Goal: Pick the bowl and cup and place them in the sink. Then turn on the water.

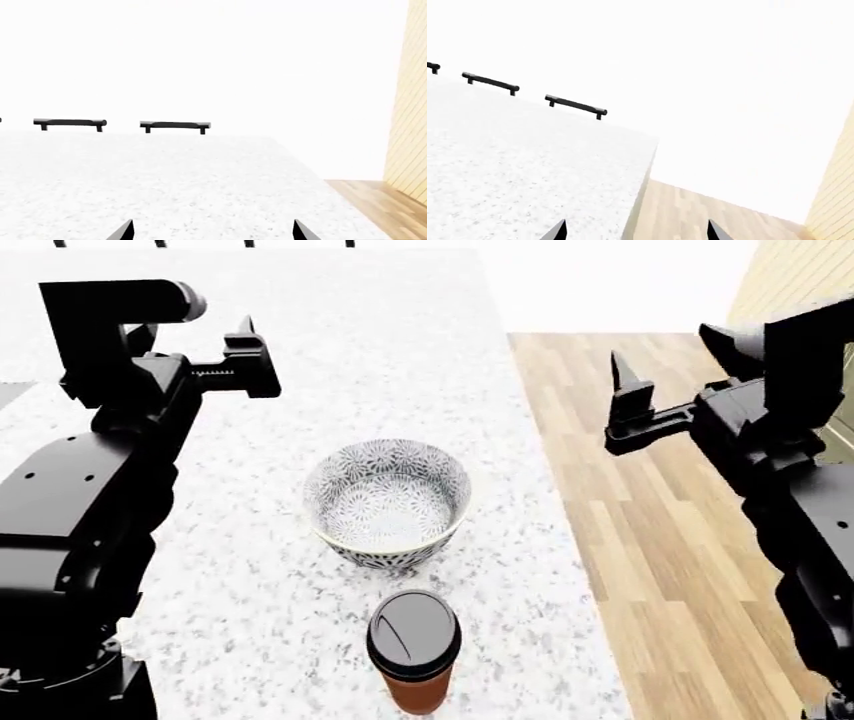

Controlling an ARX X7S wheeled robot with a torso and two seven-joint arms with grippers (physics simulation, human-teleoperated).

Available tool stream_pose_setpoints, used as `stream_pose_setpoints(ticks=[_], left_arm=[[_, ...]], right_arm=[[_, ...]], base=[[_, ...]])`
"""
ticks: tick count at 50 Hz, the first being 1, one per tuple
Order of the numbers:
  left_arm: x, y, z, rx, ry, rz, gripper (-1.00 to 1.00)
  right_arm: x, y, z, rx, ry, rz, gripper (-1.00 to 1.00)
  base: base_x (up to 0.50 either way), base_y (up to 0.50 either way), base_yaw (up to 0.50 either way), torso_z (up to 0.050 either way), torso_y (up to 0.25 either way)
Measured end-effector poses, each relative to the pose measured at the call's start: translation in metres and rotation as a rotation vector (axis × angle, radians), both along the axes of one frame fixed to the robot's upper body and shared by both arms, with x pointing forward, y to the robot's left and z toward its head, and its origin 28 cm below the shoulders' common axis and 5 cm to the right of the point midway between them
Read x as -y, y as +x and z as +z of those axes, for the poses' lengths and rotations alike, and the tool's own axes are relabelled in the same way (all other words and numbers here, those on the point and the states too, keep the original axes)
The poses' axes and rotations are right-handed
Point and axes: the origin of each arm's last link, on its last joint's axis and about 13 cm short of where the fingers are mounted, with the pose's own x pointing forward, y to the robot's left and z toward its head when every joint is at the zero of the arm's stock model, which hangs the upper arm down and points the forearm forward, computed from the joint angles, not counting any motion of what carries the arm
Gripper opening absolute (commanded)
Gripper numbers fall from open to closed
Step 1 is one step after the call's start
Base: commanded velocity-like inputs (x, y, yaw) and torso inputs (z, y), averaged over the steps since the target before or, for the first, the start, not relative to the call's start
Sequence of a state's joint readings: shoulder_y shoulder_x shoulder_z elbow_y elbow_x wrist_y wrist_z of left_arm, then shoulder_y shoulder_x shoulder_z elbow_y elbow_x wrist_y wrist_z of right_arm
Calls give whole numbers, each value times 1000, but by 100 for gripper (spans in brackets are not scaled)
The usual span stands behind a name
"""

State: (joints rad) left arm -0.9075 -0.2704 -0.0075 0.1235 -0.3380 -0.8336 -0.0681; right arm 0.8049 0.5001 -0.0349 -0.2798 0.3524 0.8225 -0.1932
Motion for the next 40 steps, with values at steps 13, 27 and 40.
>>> stream_pose_setpoints(ticks=[13,27,40], left_arm=[[-2,2,2,0,14,11,100],[-1,4,0,-2,16,12,100],[-2,3,-2,-3,9,11,100]], right_arm=[[16,-52,39,-136,-251,416,100],[8,-92,62,-326,-549,729,100],[-9,-103,63,-451,-682,867,100]], base=[[0,0,0,0,0],[0,0,0,0,0],[0,0,0,0,0]])
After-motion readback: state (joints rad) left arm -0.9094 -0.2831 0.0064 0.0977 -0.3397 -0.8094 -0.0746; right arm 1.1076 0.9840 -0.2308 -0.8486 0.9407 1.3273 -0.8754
